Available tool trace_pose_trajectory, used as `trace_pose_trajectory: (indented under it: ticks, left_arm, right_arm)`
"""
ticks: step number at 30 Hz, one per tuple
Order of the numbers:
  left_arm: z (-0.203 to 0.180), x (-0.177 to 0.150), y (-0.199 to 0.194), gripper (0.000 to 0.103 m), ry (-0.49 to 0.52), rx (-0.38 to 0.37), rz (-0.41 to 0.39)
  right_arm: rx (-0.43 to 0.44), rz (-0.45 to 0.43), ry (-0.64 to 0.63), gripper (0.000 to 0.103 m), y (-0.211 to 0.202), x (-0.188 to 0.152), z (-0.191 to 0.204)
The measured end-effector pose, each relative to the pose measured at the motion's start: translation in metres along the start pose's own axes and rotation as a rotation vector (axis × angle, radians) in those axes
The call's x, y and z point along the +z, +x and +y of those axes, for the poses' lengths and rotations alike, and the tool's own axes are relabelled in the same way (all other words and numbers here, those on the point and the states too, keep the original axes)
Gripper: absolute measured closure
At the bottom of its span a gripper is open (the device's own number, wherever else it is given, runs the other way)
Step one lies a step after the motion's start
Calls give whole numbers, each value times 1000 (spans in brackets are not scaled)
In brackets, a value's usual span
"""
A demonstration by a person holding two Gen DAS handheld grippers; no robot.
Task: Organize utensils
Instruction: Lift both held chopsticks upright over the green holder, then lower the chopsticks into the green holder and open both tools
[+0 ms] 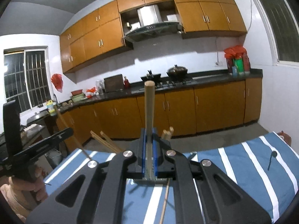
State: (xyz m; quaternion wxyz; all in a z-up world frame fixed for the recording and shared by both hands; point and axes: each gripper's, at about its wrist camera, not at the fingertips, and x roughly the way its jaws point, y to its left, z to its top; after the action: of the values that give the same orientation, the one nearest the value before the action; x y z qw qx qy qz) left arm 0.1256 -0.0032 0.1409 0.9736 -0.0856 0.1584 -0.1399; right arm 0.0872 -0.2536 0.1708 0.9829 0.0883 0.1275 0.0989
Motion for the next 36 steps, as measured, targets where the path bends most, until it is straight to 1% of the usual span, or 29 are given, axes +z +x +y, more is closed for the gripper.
trace_pose_trajectory:
  ticks: [6,9,11,16,19,25,28,29,30,32,36]
  left_arm:
    - [-24,28,8,95,10,-21,-112]
    - [-32,34,17,96,34,12,-174]
    - [-33,34,24,95,41,28,-189]
    - [-29,28,45,96,23,54,-193]
    - [-28,21,57,95,24,59,-184]
    - [-27,5,75,95,38,64,-142]
    - [-24,1,76,94,30,53,-122]
    - [-24,1,75,89,29,49,-119]
    - [-23,1,71,75,26,53,-122]
    - [-22,3,62,61,21,56,-140]
    - [-18,9,42,58,16,51,-160]
  right_arm:
    - [-1,-80,-4,95,12,28,12]
    - [-9,-110,-6,95,25,35,16]
    - [-22,-109,-17,95,36,35,17]
    - [-58,-41,-22,95,77,24,13]
    - [-68,2,-9,95,93,14,5]
    - [-70,52,0,94,106,2,1]
    - [-65,49,-1,92,102,1,2]
    - [-67,43,-2,88,98,2,2]
    - [-68,38,0,86,95,3,3]
    - [-71,21,11,80,86,5,1]
    - [-89,-13,27,75,63,7,-5]
